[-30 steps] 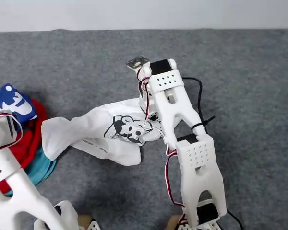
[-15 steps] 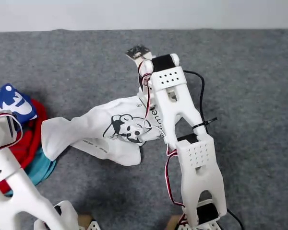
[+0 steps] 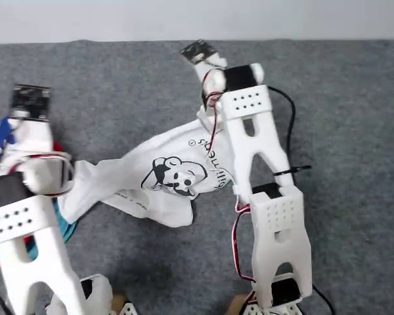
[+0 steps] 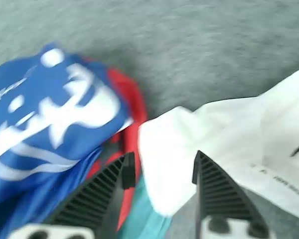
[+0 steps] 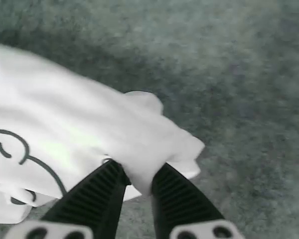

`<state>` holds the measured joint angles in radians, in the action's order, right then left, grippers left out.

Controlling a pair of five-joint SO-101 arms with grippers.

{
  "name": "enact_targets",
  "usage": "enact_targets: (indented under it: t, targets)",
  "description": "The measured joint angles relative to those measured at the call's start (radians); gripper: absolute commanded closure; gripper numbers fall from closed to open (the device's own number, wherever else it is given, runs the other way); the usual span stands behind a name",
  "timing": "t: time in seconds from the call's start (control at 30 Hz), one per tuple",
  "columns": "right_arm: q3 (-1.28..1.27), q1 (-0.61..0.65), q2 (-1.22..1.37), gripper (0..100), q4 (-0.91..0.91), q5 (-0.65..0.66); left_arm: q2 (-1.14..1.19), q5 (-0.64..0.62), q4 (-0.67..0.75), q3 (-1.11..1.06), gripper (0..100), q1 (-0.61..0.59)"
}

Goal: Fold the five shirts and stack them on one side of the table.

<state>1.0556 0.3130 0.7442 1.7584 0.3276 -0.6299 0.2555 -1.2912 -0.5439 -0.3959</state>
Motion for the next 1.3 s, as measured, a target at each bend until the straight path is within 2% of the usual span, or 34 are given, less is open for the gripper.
enact_targets:
  t: [0.13, 0.27, 0.4, 0.53, 0.73, 0.97, 1.17, 1.3]
  targets:
    - [-0.052, -0.037, -0.077, 98.8, 0.003, 0.044, 0.006, 0.0, 0.066, -0.061, 80, 0.064]
    - [-0.232, -0.066, -0.183, 98.8, 0.003, 0.055, 0.101, 0.0, 0.075, -0.063, 80, 0.127]
    - [-0.367, -0.086, -0.242, 98.8, 0.003, 0.055, 0.253, 0.068, 0.075, -0.063, 78, 0.183]
    - [-0.377, -0.087, -0.244, 98.8, -0.014, 0.055, 0.402, 0.126, 0.037, -0.014, 76, 0.238]
    - [-0.377, -0.106, -0.212, 98.8, -0.072, 0.058, 0.56, 0.293, -0.072, 0.101, 76, 0.192]
    - [-0.377, -0.132, -0.193, 98.8, -0.083, 0.058, 0.592, 0.491, -0.155, 0.133, 76, 0.017]
    - [-0.377, -0.132, -0.193, 98.8, -0.083, 0.058, 0.634, 0.52, -0.146, 0.074, 76, 0.006]
    - [-0.377, -0.132, -0.193, 98.8, -0.083, 0.058, 0.695, 0.523, -0.063, 0.04, 76, 0.009]
